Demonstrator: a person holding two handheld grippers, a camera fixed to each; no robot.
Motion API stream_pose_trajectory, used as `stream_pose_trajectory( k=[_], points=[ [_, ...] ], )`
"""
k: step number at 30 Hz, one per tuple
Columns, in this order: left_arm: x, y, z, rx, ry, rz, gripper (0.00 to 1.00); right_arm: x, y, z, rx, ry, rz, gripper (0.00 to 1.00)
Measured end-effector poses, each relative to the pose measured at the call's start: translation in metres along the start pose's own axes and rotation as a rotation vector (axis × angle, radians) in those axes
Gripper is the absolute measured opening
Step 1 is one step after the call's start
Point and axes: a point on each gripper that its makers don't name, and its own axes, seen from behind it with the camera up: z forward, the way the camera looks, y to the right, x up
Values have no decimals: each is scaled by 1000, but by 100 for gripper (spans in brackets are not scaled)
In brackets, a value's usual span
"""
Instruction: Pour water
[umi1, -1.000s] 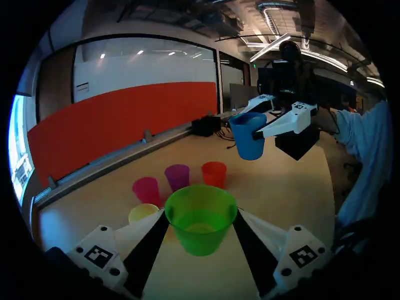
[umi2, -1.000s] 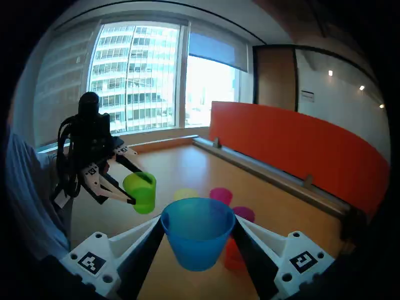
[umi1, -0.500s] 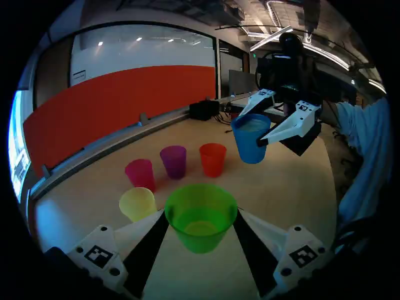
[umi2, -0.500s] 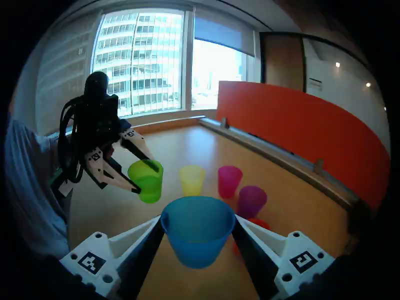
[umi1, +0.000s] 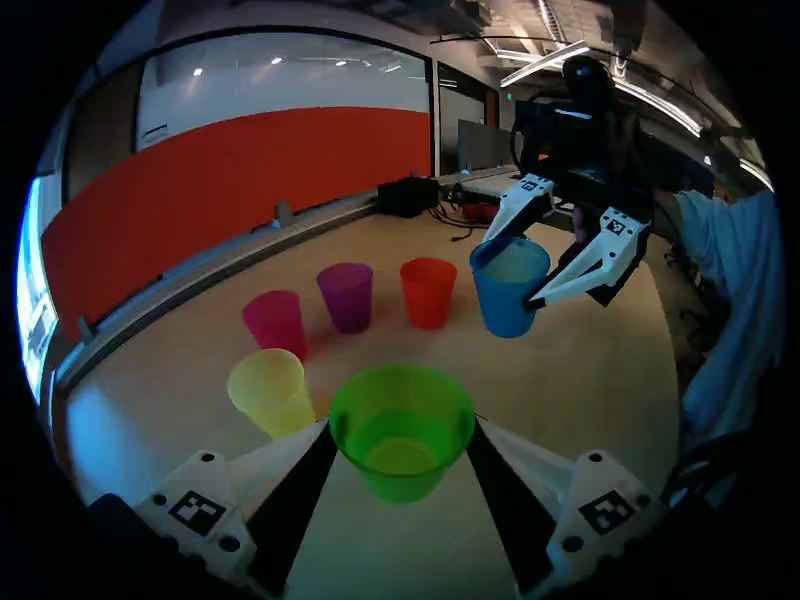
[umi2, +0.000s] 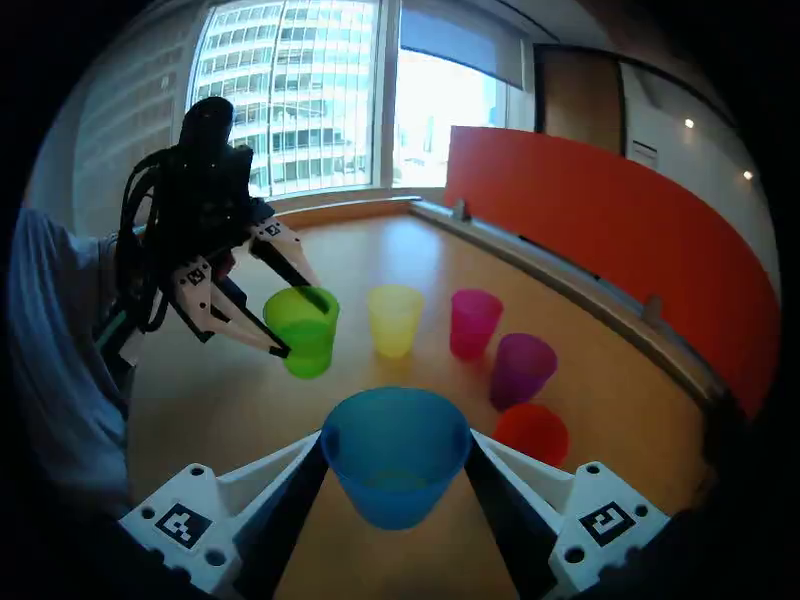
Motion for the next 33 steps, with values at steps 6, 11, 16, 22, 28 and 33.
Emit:
stream_pose_trajectory(
  k=[6, 11, 16, 22, 28, 33],
  points=[
    [-8, -2, 7, -8, -26, -2, 86, -6, 0, 8, -2, -18, -7, 92],
    [-16, -1, 15, -19, -50, -1, 87, -16, 2, 14, -6, -38, -12, 92],
    [-22, -1, 20, -26, -60, -7, 86, -25, 5, 19, -11, -60, -21, 92],
    [-27, -1, 24, -34, -66, -18, 86, -33, 6, 23, -13, -76, -28, 92],
    [-32, -2, 27, -35, -72, -22, 86, -36, 7, 25, -15, -80, -26, 92],
    [-35, -2, 27, -35, -72, -28, 87, -38, 7, 26, -15, -83, -21, 92]
  ],
)
